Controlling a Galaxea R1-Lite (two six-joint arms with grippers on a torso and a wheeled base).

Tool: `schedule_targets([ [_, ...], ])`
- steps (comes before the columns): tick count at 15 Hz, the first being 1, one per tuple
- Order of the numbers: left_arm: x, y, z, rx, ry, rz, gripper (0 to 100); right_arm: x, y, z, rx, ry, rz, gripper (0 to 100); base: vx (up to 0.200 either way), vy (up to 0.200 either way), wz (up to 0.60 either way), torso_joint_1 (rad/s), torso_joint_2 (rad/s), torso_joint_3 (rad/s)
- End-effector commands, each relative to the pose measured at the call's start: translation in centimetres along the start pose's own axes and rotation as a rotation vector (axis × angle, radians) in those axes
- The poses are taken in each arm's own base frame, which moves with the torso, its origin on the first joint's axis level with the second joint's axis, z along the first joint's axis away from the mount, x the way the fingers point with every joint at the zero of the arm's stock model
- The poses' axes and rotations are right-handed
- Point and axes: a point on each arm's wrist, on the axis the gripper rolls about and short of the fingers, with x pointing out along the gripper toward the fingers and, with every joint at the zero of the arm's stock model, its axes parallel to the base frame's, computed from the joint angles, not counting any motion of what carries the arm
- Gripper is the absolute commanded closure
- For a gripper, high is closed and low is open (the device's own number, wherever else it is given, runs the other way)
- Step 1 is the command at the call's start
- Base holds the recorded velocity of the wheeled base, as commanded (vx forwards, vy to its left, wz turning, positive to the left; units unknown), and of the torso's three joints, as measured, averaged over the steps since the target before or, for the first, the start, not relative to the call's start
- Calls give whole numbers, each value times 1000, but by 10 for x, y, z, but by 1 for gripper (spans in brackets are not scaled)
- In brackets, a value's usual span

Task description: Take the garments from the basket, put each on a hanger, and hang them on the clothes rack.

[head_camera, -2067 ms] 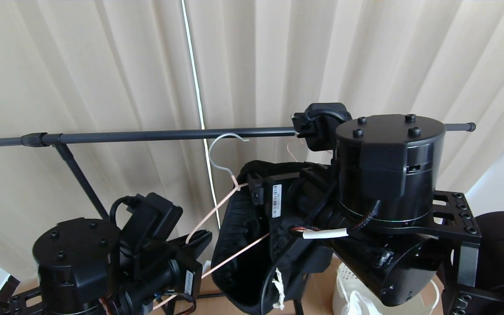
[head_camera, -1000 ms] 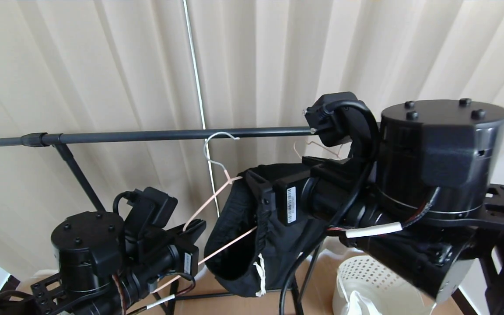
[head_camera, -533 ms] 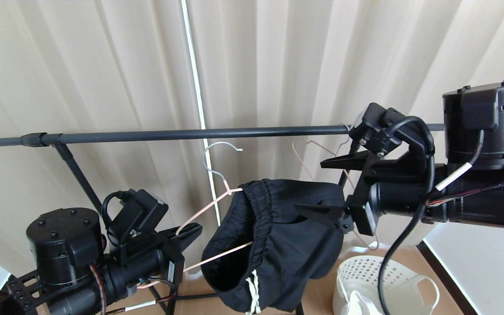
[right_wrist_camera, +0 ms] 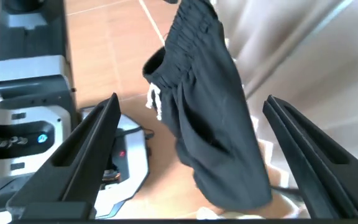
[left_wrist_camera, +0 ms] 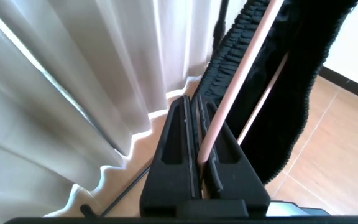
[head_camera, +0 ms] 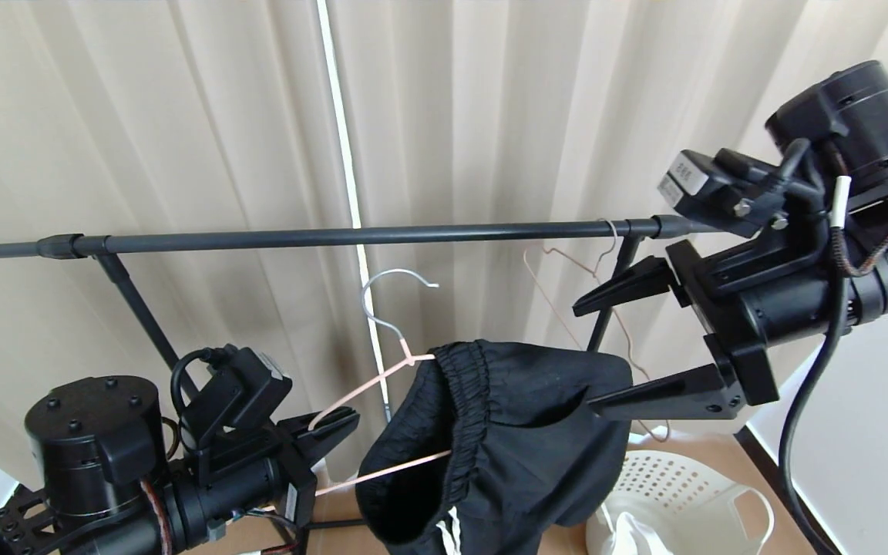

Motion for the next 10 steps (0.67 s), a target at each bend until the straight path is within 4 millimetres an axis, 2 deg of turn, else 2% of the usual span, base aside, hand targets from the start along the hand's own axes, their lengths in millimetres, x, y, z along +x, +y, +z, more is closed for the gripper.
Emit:
schedule_targets([
  [1,-2,-1,1,2,-6,-4,100,34,-10,1,9,41,83,0,0,0,0,0,0,0],
  [3,-2,-5,1,10,-8,-26,100,47,-13,2,-7,39,90,0,0,0,0,0,0,0],
  [6,-1,-10,2,38,-12,-53,100,55,-18,1,-22,53,49,0,0,0,0,0,0,0],
  [10,-1,-11,2,41,-14,-56,100,62,-9,6,-46,68,57,0,0,0,0,0,0,0],
])
